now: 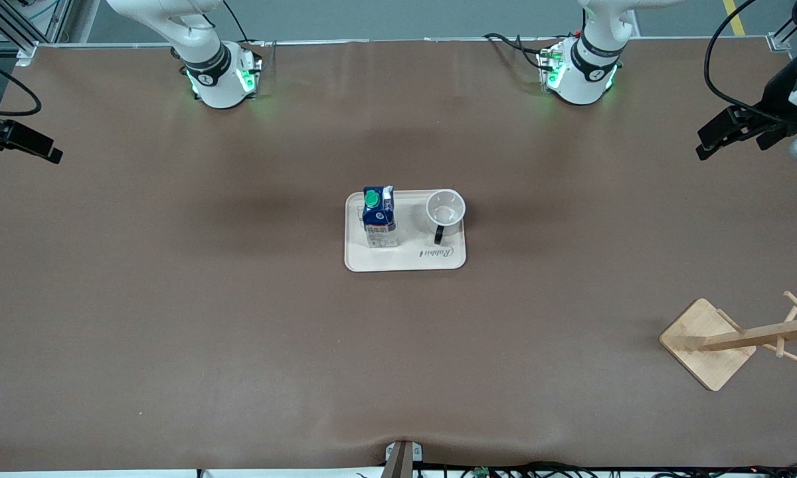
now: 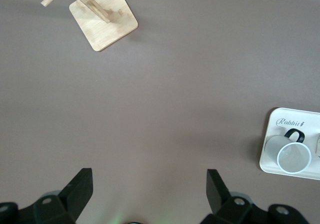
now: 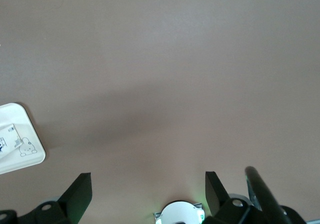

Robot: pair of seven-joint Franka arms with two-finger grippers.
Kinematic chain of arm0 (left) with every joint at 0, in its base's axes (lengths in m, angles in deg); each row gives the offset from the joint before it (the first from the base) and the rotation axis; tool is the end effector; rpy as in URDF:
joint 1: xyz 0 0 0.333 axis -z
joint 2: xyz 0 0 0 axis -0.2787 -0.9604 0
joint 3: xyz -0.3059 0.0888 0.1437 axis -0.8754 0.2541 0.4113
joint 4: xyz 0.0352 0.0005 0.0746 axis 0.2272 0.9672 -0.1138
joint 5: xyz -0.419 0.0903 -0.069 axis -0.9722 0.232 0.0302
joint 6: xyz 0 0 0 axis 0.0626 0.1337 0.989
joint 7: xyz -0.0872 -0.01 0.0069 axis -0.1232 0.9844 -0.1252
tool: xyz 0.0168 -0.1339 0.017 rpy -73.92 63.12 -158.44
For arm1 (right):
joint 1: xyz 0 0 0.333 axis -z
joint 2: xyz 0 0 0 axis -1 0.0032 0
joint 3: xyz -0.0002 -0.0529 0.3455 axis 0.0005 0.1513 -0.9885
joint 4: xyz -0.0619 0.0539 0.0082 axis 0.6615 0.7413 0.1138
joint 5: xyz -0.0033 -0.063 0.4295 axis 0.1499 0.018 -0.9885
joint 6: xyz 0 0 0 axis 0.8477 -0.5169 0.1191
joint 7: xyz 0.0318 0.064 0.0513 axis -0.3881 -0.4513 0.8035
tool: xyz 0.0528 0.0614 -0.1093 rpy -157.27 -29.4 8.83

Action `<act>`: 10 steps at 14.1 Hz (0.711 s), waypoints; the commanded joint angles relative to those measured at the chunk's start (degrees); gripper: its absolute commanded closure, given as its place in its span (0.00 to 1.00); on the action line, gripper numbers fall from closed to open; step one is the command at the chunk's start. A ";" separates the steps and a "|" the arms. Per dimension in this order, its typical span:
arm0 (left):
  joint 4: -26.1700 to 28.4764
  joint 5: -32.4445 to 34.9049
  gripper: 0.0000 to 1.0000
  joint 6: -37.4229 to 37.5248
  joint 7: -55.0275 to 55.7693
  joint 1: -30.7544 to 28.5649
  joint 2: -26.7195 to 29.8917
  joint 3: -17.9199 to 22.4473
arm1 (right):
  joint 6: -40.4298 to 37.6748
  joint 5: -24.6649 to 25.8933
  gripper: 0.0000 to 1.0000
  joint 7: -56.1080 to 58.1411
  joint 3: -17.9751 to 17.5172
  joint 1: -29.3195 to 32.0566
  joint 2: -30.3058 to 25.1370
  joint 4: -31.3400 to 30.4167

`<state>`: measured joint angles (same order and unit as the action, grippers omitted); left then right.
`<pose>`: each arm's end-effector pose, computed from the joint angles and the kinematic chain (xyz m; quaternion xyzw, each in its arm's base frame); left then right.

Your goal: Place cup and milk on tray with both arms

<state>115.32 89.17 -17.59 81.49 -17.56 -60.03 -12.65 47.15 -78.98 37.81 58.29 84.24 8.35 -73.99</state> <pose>0.5566 -0.0404 0.6587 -0.9969 -0.0777 -0.0062 0.0121 0.5665 -0.0393 0.6551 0.9924 -0.1053 -0.0643 0.0019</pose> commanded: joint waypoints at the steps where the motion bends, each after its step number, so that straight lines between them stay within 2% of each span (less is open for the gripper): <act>1: 0.12 -0.16 0.00 0.25 -0.72 -0.38 0.65 -0.23 | 0.63 1.24 0.00 7.97 -0.21 -0.31 -3.42 -2.49; 8: -0.59 -0.16 0.00 -0.19 -0.63 -0.30 0.38 -0.23 | 0.63 0.71 0.00 10.11 0.05 -0.05 -4.13 -3.64; 10: -0.59 -0.16 0.00 -0.27 -0.63 -0.30 0.12 -0.23 | 1.68 0.71 0.00 10.11 0.05 -0.05 -5.53 -5.65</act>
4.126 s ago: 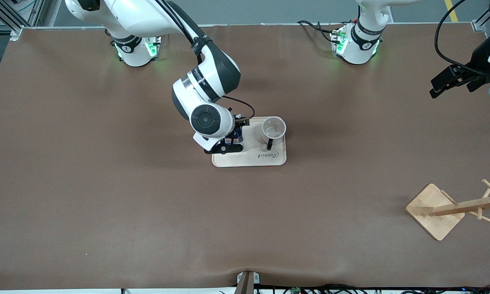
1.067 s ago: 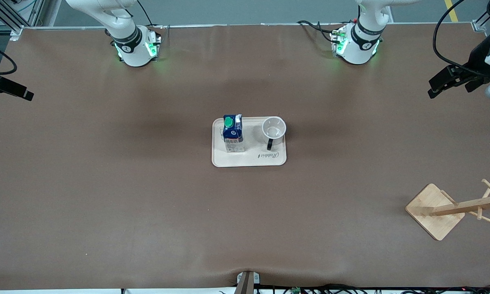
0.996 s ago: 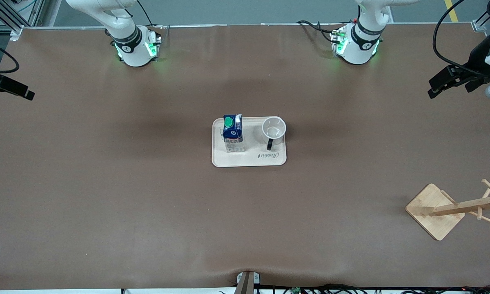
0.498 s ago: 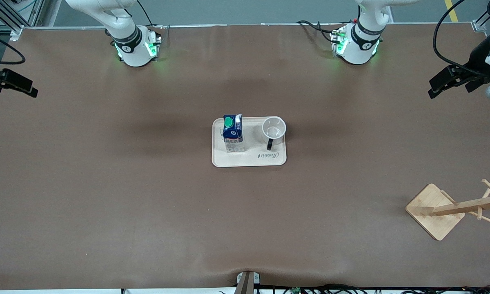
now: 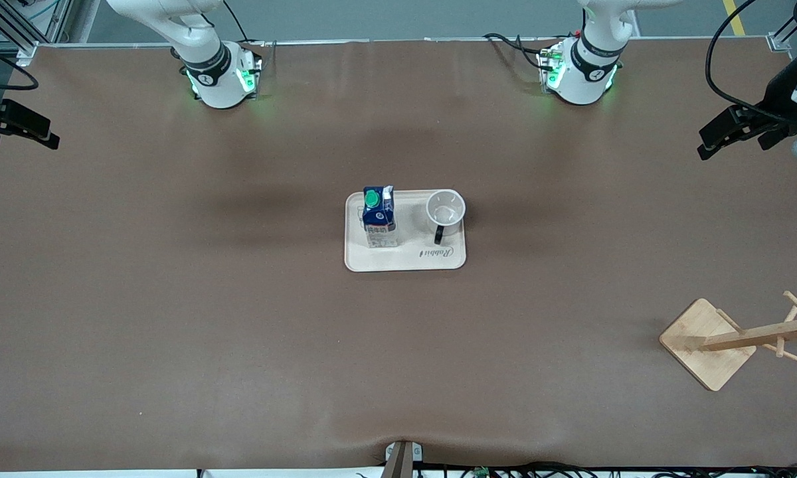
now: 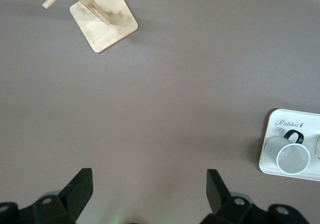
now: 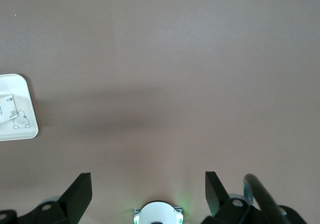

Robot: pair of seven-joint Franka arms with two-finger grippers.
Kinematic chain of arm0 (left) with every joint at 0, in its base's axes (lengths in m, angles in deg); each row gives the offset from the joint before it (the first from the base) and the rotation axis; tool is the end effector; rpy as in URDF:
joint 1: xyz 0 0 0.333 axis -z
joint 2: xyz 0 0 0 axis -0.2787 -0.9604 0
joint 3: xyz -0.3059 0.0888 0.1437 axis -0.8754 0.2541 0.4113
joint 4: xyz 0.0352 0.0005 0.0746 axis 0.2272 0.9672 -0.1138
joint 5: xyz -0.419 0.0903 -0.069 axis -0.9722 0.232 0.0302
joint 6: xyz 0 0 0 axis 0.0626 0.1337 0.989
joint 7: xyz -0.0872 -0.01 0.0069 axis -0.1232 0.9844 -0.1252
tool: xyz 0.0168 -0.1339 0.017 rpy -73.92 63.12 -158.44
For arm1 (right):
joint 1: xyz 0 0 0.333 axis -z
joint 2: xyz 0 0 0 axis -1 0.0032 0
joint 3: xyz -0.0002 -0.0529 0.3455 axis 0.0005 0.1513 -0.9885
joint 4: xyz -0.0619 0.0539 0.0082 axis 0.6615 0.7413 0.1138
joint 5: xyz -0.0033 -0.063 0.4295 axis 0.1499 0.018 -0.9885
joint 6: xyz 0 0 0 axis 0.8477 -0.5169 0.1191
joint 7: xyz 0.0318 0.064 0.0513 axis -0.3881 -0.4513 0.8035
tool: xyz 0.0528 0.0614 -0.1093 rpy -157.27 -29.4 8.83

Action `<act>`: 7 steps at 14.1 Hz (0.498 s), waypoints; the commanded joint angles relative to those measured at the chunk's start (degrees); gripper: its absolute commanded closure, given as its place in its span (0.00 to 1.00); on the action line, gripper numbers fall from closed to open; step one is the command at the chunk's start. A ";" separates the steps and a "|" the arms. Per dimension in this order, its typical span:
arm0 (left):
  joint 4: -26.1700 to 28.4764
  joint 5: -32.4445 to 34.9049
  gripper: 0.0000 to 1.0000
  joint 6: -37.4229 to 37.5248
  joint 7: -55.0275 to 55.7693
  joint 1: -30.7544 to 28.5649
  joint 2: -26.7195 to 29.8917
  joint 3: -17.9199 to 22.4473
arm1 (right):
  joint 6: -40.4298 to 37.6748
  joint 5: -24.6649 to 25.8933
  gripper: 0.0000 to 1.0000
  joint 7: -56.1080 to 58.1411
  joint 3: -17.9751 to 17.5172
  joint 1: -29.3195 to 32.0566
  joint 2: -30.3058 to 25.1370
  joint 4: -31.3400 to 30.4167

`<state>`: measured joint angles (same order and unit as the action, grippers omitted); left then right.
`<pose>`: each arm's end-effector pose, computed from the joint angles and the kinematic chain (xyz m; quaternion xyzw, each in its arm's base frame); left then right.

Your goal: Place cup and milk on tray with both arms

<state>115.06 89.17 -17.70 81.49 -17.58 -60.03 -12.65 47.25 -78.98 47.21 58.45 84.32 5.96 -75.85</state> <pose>0.5570 -0.0403 0.6612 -0.9969 -0.0779 -0.0094 0.0116 0.5522 -0.0429 0.6625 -0.9979 0.0254 0.0589 0.0068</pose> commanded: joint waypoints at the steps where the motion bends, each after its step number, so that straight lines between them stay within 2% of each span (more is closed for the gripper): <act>1: -0.59 -0.16 0.00 -0.16 -0.63 -0.27 -0.06 -0.23 | 1.76 0.71 0.00 0.80 -0.10 -0.13 -3.24 -3.98; 7: -2.35 -0.77 0.00 -0.07 -0.54 0.08 -1.55 -0.23 | 1.68 0.79 0.00 0.89 0.08 0.31 -2.54 -3.10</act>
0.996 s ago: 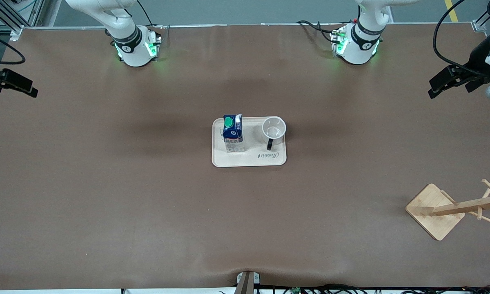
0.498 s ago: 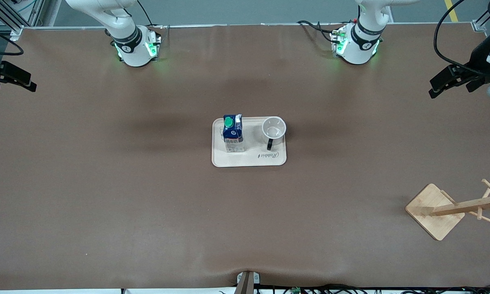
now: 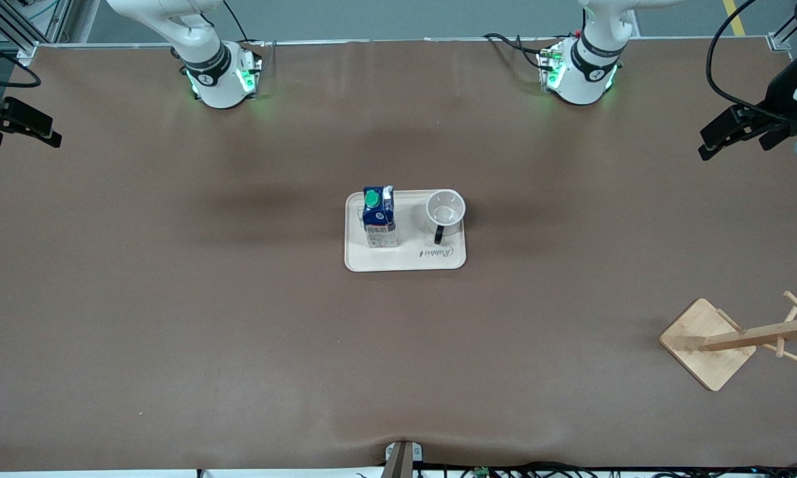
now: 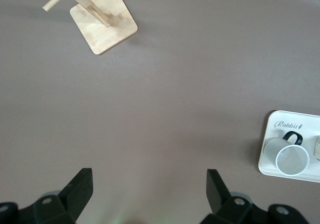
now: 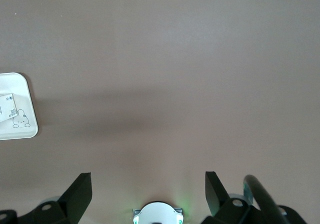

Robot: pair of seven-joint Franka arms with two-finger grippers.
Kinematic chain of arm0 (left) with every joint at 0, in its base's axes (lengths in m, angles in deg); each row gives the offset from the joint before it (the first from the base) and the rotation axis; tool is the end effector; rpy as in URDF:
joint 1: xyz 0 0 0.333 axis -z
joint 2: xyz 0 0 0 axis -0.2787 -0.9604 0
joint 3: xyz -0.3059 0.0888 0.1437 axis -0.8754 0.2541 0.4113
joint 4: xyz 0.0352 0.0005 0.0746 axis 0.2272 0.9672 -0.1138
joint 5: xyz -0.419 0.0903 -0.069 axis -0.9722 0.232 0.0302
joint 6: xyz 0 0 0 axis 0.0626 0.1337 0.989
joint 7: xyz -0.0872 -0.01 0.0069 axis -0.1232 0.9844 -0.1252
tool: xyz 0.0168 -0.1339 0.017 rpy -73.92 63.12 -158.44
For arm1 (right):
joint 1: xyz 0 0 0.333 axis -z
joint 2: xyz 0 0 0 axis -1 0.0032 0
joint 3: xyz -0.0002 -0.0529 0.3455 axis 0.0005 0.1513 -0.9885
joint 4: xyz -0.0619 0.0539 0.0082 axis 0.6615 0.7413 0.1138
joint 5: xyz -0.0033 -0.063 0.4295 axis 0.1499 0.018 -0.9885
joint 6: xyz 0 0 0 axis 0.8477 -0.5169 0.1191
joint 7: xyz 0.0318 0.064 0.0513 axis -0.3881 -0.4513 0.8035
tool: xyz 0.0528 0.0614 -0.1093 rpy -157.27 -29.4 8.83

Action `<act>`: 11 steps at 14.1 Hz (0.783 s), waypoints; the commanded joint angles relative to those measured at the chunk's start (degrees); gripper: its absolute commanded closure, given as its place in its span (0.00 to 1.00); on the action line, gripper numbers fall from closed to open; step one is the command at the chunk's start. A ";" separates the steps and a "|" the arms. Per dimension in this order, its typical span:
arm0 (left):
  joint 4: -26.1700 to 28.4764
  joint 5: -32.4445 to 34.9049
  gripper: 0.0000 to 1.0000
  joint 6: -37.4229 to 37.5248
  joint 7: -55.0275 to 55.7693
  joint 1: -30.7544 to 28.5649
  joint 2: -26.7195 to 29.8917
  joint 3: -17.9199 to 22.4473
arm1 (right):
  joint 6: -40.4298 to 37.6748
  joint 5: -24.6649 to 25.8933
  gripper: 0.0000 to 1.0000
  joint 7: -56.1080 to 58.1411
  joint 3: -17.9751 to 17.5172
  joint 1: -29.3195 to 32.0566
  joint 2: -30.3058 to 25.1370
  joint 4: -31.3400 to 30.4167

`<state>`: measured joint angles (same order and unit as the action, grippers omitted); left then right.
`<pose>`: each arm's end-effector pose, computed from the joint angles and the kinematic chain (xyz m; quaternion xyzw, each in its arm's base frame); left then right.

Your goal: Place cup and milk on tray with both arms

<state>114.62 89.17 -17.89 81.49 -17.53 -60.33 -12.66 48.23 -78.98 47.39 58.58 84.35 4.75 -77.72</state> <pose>0.5593 -0.0409 0.6625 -0.9969 -0.0773 -0.0122 0.0109 0.5468 -0.0451 0.6592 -0.9981 0.0251 0.0561 0.0086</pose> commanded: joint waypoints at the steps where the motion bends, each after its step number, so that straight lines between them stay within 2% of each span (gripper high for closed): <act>1: -2.08 -0.77 0.00 0.03 -0.55 0.02 -1.26 -0.23 | 0.52 0.79 0.00 0.71 -0.05 0.28 -1.23 -0.80; 11: -2.26 -0.77 0.00 0.47 -0.81 -0.07 -1.08 -0.32 | 0.43 0.71 0.00 0.53 -0.05 0.55 -1.14 -0.53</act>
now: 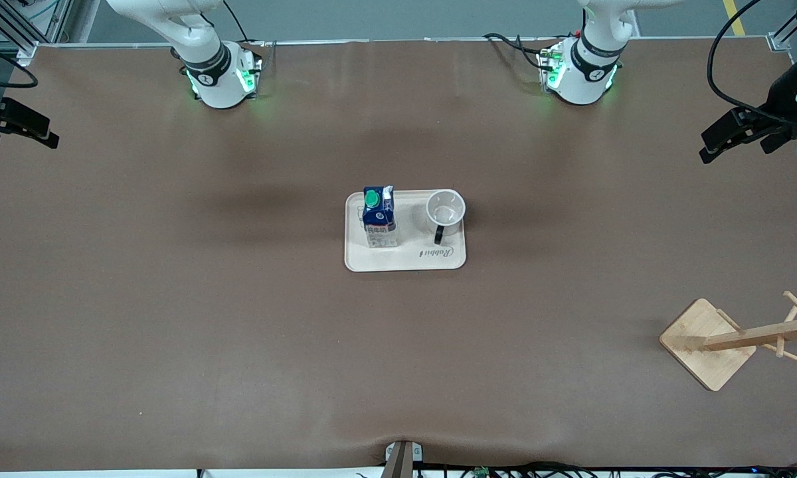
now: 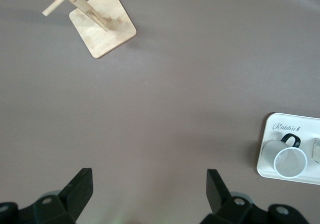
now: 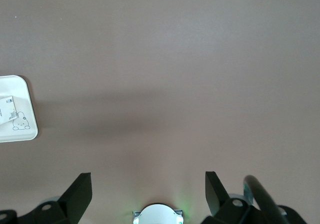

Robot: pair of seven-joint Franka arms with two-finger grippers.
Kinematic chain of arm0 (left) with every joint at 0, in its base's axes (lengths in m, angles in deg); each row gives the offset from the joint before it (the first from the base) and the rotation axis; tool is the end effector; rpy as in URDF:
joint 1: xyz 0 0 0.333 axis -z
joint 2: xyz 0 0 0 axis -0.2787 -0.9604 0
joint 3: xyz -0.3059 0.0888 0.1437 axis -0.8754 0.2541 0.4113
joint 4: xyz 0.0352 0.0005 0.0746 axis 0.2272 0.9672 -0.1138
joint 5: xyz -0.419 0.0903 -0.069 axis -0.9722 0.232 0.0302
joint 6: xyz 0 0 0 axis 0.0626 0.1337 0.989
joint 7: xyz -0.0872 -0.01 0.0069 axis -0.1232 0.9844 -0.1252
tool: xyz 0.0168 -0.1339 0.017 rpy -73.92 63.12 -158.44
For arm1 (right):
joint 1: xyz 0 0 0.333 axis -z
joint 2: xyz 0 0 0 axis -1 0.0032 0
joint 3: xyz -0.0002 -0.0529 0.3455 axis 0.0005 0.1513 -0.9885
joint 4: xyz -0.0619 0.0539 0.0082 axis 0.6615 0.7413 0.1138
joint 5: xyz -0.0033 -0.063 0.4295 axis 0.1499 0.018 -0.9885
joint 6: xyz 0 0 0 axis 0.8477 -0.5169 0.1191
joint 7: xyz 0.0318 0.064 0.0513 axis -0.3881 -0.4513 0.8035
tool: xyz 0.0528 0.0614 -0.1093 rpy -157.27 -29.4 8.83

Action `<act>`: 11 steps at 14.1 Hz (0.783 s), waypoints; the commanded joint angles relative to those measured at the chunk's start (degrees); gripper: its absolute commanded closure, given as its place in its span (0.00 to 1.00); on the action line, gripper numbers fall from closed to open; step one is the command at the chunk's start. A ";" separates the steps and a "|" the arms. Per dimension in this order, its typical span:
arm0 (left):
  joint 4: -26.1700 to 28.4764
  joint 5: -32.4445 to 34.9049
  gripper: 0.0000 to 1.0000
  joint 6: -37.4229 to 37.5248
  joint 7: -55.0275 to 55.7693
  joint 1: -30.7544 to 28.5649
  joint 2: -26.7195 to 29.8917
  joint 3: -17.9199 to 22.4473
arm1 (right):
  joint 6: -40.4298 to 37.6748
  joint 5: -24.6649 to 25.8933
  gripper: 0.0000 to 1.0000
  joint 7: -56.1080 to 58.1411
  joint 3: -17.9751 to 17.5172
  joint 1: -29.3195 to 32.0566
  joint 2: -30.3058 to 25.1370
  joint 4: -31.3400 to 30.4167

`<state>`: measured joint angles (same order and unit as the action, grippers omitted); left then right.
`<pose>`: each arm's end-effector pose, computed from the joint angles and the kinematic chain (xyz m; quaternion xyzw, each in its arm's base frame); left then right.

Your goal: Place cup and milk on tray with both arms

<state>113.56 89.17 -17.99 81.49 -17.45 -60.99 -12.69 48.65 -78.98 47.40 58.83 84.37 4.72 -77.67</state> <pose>0.5638 -0.0421 0.6657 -0.9969 -0.0763 -0.0165 0.0098 0.5475 -0.0478 0.6604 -0.9982 0.0274 0.0518 0.0088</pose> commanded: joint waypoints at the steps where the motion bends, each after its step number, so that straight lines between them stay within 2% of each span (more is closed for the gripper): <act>1: -1.20 -0.77 0.00 0.65 -0.81 -0.14 -0.42 -0.28 | -0.16 0.71 0.00 0.53 -0.30 0.61 -1.12 -0.58; 8: -1.03 -0.77 0.00 0.57 -0.81 0.12 -0.68 -0.28 | 0.10 0.62 0.00 0.53 -0.30 0.97 -1.12 -0.58; 11: -0.85 -0.77 0.00 0.57 -0.72 0.30 -0.86 -0.80 | 0.63 -1.57 0.00 0.61 -0.22 1.23 -1.12 -0.58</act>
<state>113.56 89.17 -17.97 81.48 -17.14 -61.29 -12.95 48.89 -79.30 47.40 59.04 84.69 4.72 -77.67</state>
